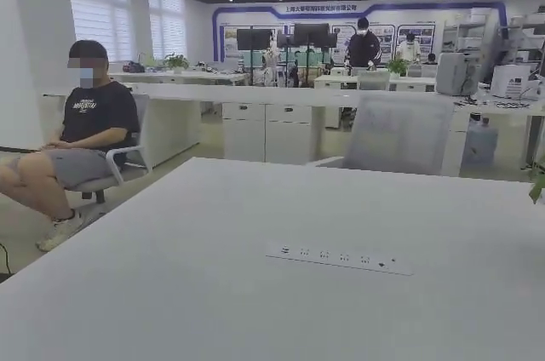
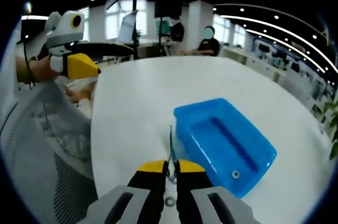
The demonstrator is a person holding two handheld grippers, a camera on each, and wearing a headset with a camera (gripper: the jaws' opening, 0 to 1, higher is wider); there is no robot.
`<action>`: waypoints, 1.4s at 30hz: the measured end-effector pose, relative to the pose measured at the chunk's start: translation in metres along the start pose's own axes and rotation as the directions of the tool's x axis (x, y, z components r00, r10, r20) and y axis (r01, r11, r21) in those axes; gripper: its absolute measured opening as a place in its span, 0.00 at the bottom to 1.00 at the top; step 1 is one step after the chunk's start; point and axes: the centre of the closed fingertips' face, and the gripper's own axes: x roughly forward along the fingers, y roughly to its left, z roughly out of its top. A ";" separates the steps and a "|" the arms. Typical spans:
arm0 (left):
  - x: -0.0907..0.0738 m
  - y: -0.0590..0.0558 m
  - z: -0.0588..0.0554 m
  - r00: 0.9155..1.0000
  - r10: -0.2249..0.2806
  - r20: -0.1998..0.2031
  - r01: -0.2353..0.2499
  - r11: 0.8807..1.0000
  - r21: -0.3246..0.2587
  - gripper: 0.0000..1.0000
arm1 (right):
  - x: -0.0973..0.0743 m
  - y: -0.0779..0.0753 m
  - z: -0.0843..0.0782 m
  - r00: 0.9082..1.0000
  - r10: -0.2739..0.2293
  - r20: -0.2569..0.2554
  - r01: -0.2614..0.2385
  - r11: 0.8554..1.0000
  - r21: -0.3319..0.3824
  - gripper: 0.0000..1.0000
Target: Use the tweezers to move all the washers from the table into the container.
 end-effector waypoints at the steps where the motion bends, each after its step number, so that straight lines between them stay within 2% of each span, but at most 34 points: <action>1: 0.000 0.000 0.000 1.000 -0.001 -0.001 0.001 1.000 0.001 0.91 | -0.001 -0.001 0.000 1.000 0.003 0.000 -0.003 1.000 0.022 0.03; 4: 0.000 -0.001 0.000 1.000 -0.002 -0.003 0.002 1.000 0.005 0.91 | -0.001 -0.005 0.000 1.000 0.009 0.012 -0.010 0.996 0.090 0.03; 9: 0.000 0.000 0.001 1.000 -0.002 0.005 0.002 1.000 -0.001 0.91 | -0.004 -0.009 0.003 1.000 0.007 0.005 -0.008 0.995 0.104 0.03; 18: -0.001 0.000 -0.001 1.000 -0.001 -0.002 0.001 1.000 0.001 0.90 | -0.028 -0.021 0.034 0.997 -0.024 0.072 0.016 0.994 0.110 0.02; 23: -0.001 0.000 0.000 1.000 0.000 0.002 0.000 1.000 0.002 0.90 | -0.041 -0.033 0.061 0.990 -0.062 0.127 0.052 0.996 0.077 0.02; 29: -0.001 0.000 0.000 1.000 -0.003 0.001 0.003 1.000 0.001 0.90 | -0.043 -0.052 0.075 0.985 -0.093 0.147 0.083 0.994 0.075 0.02; 35: -0.001 0.000 0.000 1.000 -0.001 0.000 0.001 1.000 0.002 0.90 | -0.037 -0.070 0.073 0.985 -0.115 0.130 0.103 0.990 0.096 0.02; 42: -0.001 -0.001 -0.001 1.000 -0.005 -0.002 0.005 1.000 -0.008 0.90 | -0.020 -0.090 0.053 0.990 -0.117 0.078 0.103 0.982 0.161 0.02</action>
